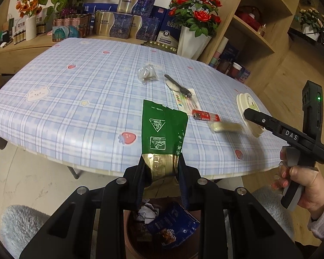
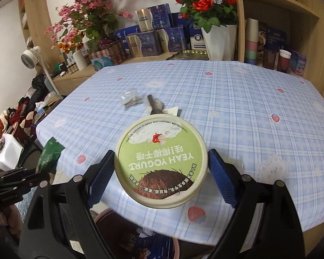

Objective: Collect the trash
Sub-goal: 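Carry the green packet over the brown bin and open the left tool, then lower the yogurt lid into the brown bin and open the right tool, then move the right tool back over the table toward the remaining items, then grasp the wrapped plastic fork with the right tool while the left tool grasps the clear plastic bag, then carry the clear bag over the brown bin and open the left tool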

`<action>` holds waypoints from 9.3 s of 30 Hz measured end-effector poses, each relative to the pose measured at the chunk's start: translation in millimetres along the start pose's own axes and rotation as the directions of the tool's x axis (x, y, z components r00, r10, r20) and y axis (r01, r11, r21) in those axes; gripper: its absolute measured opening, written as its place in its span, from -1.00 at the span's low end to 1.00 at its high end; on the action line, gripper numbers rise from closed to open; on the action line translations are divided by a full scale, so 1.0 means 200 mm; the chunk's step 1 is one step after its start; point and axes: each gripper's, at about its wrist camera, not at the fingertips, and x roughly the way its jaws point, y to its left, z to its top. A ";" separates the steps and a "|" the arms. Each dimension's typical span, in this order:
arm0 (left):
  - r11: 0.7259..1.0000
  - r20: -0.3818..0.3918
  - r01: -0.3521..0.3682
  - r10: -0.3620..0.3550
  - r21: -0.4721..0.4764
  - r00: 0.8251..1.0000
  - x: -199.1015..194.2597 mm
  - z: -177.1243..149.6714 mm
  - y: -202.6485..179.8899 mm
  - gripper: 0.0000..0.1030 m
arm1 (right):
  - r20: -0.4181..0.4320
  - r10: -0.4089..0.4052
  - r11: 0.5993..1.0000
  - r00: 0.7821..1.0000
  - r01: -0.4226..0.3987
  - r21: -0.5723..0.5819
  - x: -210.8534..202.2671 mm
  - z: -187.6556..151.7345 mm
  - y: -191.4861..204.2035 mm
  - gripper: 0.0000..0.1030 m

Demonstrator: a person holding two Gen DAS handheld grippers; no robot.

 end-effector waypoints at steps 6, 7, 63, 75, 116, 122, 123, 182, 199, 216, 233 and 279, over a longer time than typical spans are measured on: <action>1.000 -0.024 0.024 -0.025 -0.017 0.999 -0.02 -0.09 0.01 -0.49 | 0.010 0.004 1.000 1.000 -0.004 -0.013 -0.10 -0.09 0.08 0.64; 1.000 -0.026 0.026 -0.026 -0.015 0.999 -0.02 -0.10 0.00 -0.49 | 0.013 0.005 1.000 1.000 -0.004 -0.011 -0.12 -0.10 0.09 0.64; 0.982 0.021 -0.173 0.175 -0.073 0.984 -0.05 -0.17 0.13 0.84 | -0.093 0.051 0.998 0.994 -0.054 -0.032 -0.09 -0.47 0.29 0.65; 0.946 0.116 -0.322 0.324 -0.037 0.939 -0.12 -0.16 0.16 0.88 | -0.209 0.062 0.993 0.976 -0.082 -0.087 0.03 -0.61 0.38 0.65; 0.941 0.071 -0.337 0.339 -0.038 0.938 -0.03 -0.16 0.22 0.88 | -0.139 -0.043 0.999 0.989 0.038 -0.037 0.05 -0.48 0.19 0.89; 0.950 0.080 -0.311 0.309 0.013 0.948 0.02 -0.10 0.12 0.88 | -0.121 -0.055 0.998 0.991 0.053 -0.023 0.04 -0.42 0.11 0.89; 0.952 0.084 -0.307 0.304 0.022 0.949 0.03 -0.09 0.11 0.88 | -0.124 -0.055 0.998 0.991 0.053 -0.018 0.04 -0.41 0.10 0.89; 0.981 0.043 -0.192 0.192 -0.022 0.980 0.50 0.43 0.12 0.88 | -0.191 -0.168 0.982 0.967 0.181 0.052 0.46 -0.07 -0.30 0.03; 0.986 -0.063 -0.169 0.169 0.010 0.984 0.84 0.70 0.12 0.77 | -0.164 -0.084 0.994 0.983 0.094 0.051 0.49 -0.02 -0.38 -0.53; 0.960 -0.177 -0.172 0.213 0.222 0.961 1.25 0.94 0.10 -0.16 | -0.123 -0.071 0.985 0.990 0.088 0.147 0.36 -0.10 -0.45 -0.53; 0.974 -0.135 -0.100 0.129 0.204 0.982 0.73 0.72 0.09 -0.62 | -0.069 -0.032 0.991 0.997 0.041 0.126 0.22 -0.11 -0.28 -0.54; 0.939 -0.473 0.279 -0.158 0.199 0.867 0.45 -0.44 -0.31 0.34 | 0.016 0.035 0.998 0.999 -0.036 0.051 -0.26 -0.35 0.11 -0.54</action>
